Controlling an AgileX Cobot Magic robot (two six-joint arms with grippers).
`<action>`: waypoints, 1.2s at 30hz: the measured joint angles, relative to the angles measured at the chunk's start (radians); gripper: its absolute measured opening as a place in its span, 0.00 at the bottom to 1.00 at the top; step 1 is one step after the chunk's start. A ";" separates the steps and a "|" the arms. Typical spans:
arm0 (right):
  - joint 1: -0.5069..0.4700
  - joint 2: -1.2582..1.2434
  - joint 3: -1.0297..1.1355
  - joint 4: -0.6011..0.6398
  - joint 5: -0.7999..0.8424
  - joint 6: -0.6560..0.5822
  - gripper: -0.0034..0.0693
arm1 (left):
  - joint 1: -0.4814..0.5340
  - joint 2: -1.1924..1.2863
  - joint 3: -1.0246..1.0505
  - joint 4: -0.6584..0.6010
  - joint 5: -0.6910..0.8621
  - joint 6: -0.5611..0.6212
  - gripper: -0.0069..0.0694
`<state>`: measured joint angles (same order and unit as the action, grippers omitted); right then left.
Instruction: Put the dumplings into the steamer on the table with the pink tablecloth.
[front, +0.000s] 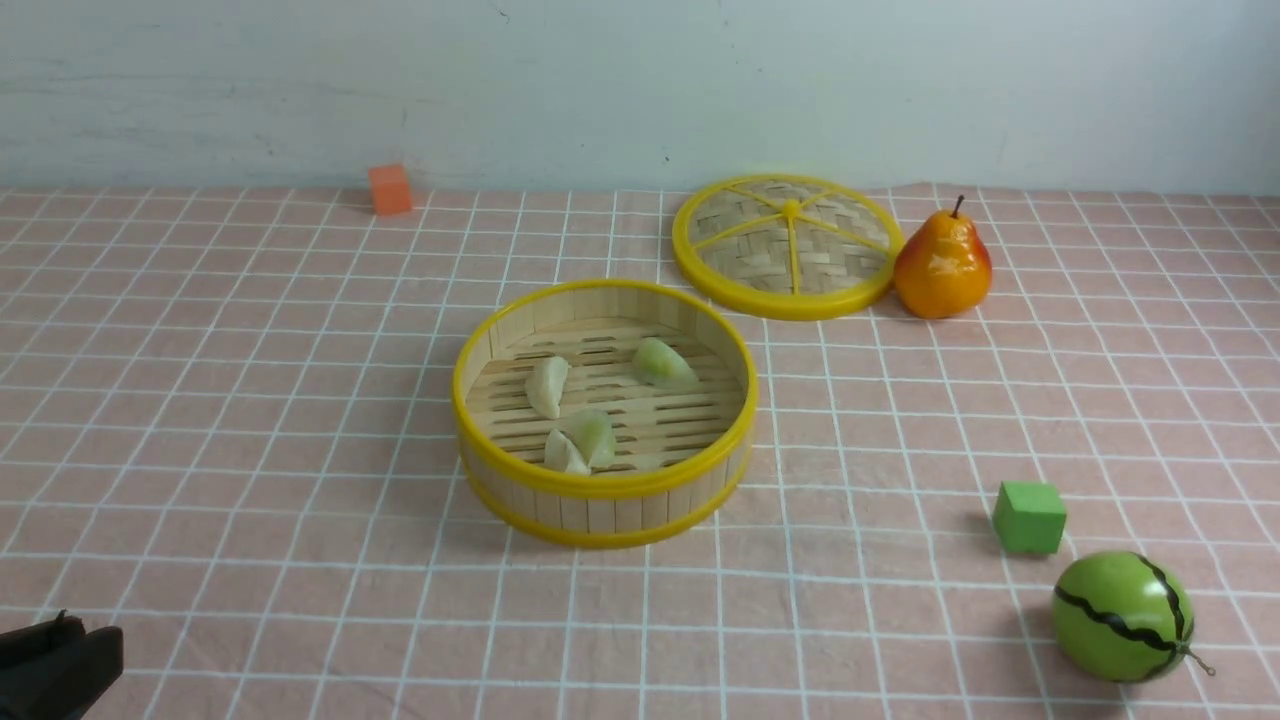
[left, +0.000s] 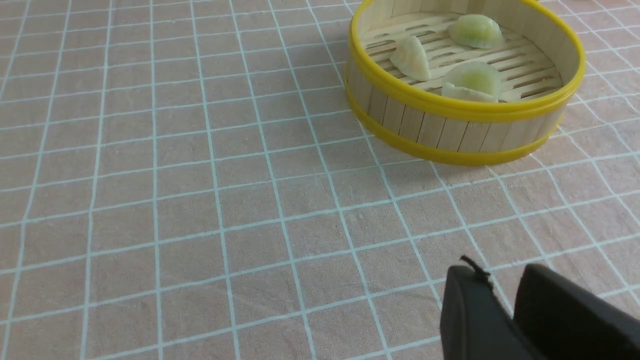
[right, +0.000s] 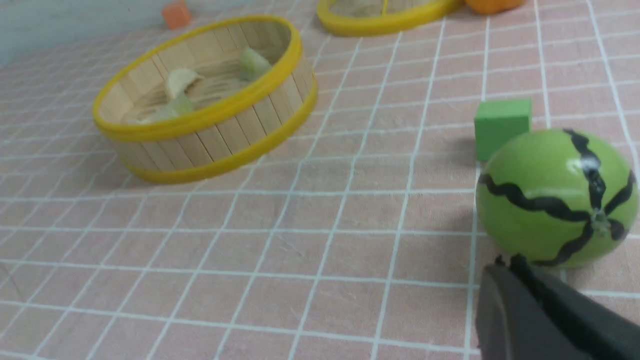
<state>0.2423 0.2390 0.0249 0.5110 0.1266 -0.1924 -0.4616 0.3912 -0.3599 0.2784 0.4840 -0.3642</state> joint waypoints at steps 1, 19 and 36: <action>0.000 -0.007 0.001 -0.026 0.003 -0.006 0.03 | 0.000 0.000 0.000 0.000 0.000 0.000 0.28; -0.276 -0.249 -0.011 -0.446 0.266 0.345 0.03 | 0.000 -0.001 0.000 0.000 0.000 -0.001 0.28; -0.279 -0.249 -0.011 -0.447 0.269 0.343 0.05 | 0.000 -0.001 0.001 0.000 0.000 -0.001 0.31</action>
<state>-0.0372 -0.0097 0.0143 0.0635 0.3955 0.1503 -0.4616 0.3902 -0.3589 0.2784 0.4843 -0.3651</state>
